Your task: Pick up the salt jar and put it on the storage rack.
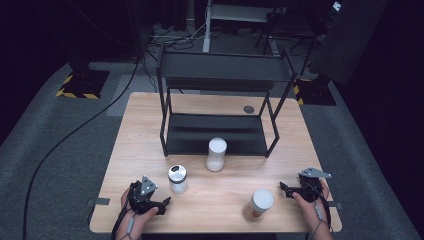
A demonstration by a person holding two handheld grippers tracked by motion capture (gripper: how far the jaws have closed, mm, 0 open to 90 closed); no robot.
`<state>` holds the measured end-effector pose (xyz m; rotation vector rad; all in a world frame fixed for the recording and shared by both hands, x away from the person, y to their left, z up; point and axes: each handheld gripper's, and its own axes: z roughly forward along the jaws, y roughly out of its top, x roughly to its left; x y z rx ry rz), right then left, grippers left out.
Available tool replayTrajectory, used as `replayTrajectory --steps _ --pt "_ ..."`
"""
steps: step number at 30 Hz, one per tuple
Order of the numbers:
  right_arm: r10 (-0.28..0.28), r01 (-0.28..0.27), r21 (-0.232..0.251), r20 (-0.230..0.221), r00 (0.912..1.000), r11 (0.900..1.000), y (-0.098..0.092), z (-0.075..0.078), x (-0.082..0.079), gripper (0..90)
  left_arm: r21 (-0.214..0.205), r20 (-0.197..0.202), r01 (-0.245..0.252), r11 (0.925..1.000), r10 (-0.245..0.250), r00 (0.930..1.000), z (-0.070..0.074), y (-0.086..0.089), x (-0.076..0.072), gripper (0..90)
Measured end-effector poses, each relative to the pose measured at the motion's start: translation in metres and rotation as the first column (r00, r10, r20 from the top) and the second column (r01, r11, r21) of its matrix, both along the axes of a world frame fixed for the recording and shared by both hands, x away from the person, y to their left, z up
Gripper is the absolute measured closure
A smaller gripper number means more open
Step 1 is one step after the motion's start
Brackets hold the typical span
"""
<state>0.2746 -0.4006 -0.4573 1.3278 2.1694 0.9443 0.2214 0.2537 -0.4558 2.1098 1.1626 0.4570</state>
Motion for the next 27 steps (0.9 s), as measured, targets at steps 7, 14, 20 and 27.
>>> replayTrajectory --steps 7,14,20,27 --pt "0.000 0.000 0.000 0.000 1.0000 1.0000 0.000 0.000 0.000 6.0 -0.048 0.026 -0.029 0.9984 0.030 0.9992 0.006 0.000 -0.006 5.7" --pt "0.001 -0.001 0.000 0.000 1.0000 1.0000 0.000 0.000 0.000 5.9 -0.090 0.073 -0.039 0.9952 0.046 0.9963 0.016 -0.002 -0.015 6.3" --pt "0.001 -0.001 -0.001 0.000 1.0000 1.0000 0.000 0.000 0.000 5.9 -0.134 0.123 -0.046 0.9899 0.063 0.9905 0.024 -0.003 -0.022 6.3" --pt "0.002 -0.002 -0.001 0.000 1.0000 1.0000 0.000 0.000 -0.001 5.9 -0.155 0.164 -0.021 0.9877 0.047 0.9853 0.033 -0.008 -0.025 6.2"
